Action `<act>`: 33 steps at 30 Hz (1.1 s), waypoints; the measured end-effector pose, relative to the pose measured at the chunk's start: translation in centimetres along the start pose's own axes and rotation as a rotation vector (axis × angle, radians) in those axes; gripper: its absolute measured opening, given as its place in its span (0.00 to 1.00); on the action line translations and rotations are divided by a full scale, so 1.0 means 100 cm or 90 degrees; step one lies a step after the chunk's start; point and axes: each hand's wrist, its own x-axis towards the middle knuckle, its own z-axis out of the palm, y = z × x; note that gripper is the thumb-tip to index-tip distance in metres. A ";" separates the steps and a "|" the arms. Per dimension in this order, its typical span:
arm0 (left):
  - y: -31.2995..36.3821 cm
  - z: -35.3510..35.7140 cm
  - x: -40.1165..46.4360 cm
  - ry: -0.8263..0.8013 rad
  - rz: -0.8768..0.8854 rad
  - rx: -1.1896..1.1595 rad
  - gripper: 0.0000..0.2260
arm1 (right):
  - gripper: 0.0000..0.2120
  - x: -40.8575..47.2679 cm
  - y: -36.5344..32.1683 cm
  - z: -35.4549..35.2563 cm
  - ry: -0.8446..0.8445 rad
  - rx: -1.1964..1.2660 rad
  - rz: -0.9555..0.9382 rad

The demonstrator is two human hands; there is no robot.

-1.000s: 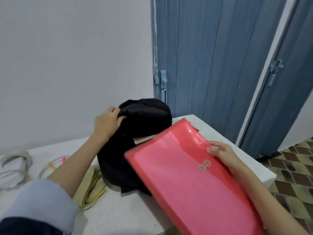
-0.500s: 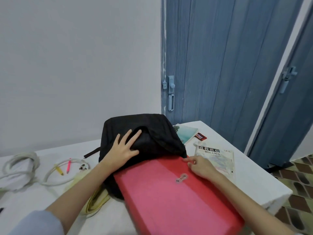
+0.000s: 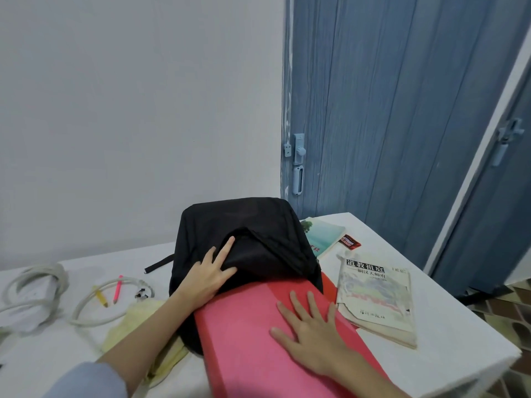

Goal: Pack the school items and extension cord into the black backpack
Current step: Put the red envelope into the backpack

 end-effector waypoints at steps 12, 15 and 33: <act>-0.037 -0.042 0.038 0.108 0.058 -0.053 0.31 | 0.52 0.038 -0.005 -0.003 -0.020 -0.027 -0.003; -0.035 -0.043 0.021 0.096 0.081 -0.044 0.32 | 0.40 0.067 -0.010 -0.007 -0.020 -0.043 0.060; -0.040 -0.029 -0.004 0.089 0.047 -0.072 0.26 | 0.58 0.052 -0.042 -0.005 -0.138 -0.017 -0.047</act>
